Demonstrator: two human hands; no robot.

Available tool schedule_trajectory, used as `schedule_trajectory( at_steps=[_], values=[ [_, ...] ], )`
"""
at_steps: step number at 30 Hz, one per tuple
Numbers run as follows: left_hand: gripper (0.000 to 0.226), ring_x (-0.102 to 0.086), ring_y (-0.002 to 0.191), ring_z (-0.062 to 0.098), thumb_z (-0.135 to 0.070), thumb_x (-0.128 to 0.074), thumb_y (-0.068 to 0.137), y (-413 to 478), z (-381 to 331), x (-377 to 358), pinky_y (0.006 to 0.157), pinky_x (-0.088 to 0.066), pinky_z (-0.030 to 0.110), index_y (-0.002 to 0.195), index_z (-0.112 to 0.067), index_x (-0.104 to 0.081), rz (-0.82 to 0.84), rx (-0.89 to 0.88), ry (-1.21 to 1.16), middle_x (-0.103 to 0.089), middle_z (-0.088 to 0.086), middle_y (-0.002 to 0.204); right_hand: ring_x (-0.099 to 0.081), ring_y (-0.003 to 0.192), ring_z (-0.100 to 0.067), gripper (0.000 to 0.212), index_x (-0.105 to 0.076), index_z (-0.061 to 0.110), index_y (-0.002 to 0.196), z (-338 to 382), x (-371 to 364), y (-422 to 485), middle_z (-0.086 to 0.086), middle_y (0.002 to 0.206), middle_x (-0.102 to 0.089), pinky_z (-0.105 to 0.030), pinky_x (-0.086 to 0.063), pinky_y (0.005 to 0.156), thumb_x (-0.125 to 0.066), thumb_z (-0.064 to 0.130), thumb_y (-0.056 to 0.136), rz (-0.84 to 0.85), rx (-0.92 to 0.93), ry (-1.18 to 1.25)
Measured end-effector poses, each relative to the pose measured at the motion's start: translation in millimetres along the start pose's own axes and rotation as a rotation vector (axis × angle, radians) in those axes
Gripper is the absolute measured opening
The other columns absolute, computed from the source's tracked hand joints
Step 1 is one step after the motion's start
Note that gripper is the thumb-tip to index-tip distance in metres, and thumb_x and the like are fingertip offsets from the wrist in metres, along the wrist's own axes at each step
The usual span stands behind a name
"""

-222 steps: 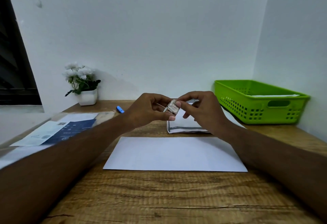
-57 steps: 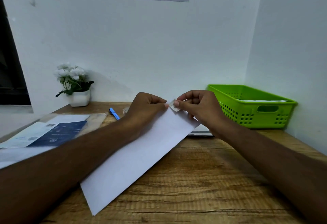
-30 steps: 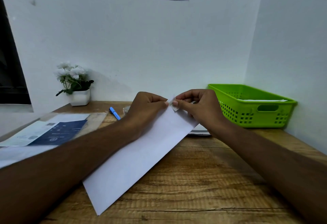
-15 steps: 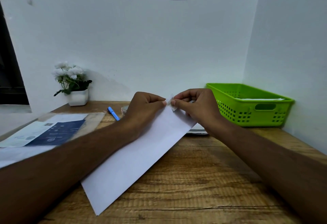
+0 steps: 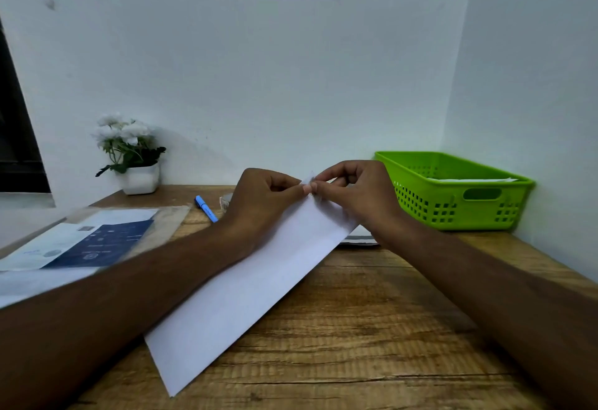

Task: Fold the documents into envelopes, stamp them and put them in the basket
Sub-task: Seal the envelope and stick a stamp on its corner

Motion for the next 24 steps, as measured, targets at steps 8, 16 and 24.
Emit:
schedule_trajectory(
  at_steps=[8, 16, 24],
  values=[
    [0.005, -0.065, 0.07, 0.006, -0.016, -0.073, 0.082, 1.2, -2.5, 2.8, 0.063, -0.05, 0.019, 0.083, -0.013, -0.077, -0.035, -0.033, 0.065, -0.074, -0.001, 0.08, -0.059, 0.056, -0.004, 0.021, -0.072, 0.021, 0.076, 2.0, -1.1, -2.5, 0.002, 0.06, -0.068, -0.023, -0.042, 0.058, -0.089, 0.03, 0.068, 0.027, -0.027, 0.04],
    [0.01, -0.063, 0.067, 0.006, -0.013, -0.069, 0.086, 4.5, -3.0, 3.6, 0.061, -0.05, 0.022, 0.079, -0.015, -0.076, -0.044, -0.052, 0.133, -0.073, -0.001, 0.077, -0.056, 0.056, -0.006, 0.016, -0.074, 0.02, 0.078, 1.3, -0.9, -1.9, -0.002, 0.062, -0.065, -0.018, -0.039, 0.053, -0.087, 0.026, 0.071, 0.087, -0.077, 0.066],
    [0.024, -0.059, 0.059, 0.012, -0.029, -0.075, 0.08, 5.2, -0.4, 5.2, 0.054, -0.043, 0.024, 0.071, -0.006, -0.076, -0.03, -0.059, 0.143, -0.072, 0.012, 0.069, -0.053, 0.045, 0.006, 0.022, -0.076, 0.004, 0.084, 7.8, -3.7, -8.4, 0.003, 0.062, -0.069, -0.005, -0.03, 0.04, -0.083, 0.023, 0.075, 0.163, -0.097, 0.103]
  ],
)
Point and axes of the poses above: each hand's wrist, its own y-axis towards the middle knuckle, its own x-axis out of the back of the hand, z = x × y, the point moved 7 cm from there along y, towards the middle knuckle
